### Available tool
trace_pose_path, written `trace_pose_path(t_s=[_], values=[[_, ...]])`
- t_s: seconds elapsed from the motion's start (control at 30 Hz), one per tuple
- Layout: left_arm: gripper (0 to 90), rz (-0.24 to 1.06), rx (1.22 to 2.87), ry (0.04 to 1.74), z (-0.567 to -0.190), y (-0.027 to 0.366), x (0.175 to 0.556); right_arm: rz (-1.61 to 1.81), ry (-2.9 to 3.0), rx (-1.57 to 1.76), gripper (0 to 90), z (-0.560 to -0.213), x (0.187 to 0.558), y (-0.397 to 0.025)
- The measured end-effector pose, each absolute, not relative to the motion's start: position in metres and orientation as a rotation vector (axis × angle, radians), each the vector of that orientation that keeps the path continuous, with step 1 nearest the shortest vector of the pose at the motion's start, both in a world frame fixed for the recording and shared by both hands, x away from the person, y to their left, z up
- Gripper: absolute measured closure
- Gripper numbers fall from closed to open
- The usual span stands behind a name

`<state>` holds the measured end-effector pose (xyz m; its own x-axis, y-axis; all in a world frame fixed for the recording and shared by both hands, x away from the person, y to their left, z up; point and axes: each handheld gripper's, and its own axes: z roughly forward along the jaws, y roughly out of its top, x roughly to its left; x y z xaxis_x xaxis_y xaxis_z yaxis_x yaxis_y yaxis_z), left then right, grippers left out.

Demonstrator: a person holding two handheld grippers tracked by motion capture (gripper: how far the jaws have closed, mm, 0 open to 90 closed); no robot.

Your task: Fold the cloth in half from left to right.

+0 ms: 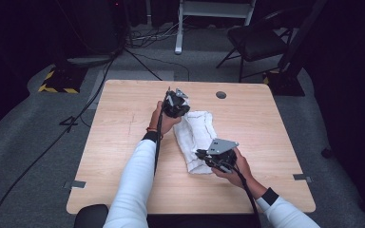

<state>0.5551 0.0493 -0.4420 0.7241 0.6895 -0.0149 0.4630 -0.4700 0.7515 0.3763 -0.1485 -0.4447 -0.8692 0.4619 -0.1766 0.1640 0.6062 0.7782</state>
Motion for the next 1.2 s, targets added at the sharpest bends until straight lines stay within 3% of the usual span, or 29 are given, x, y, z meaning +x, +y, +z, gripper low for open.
trace_pose_path(t_s=[0.77,0.87,0.93,1.2], values=[[85.2,0.378,2.200,0.808,-0.457,-0.024,0.560,1.079,2.477,0.640,83.6,-0.452,0.370,-0.206],[77.2,0.392,2.198,0.813,-0.457,-0.026,0.559,1.063,2.484,0.653,83.0,-0.455,0.368,-0.210],[76.8,0.387,2.193,0.810,-0.455,-0.024,0.557,1.055,2.487,0.663,81.9,-0.457,0.367,-0.212],[59.2,0.371,2.174,0.761,-0.442,0.001,0.530,1.036,2.469,0.756,65.9,-0.459,0.365,-0.232]])
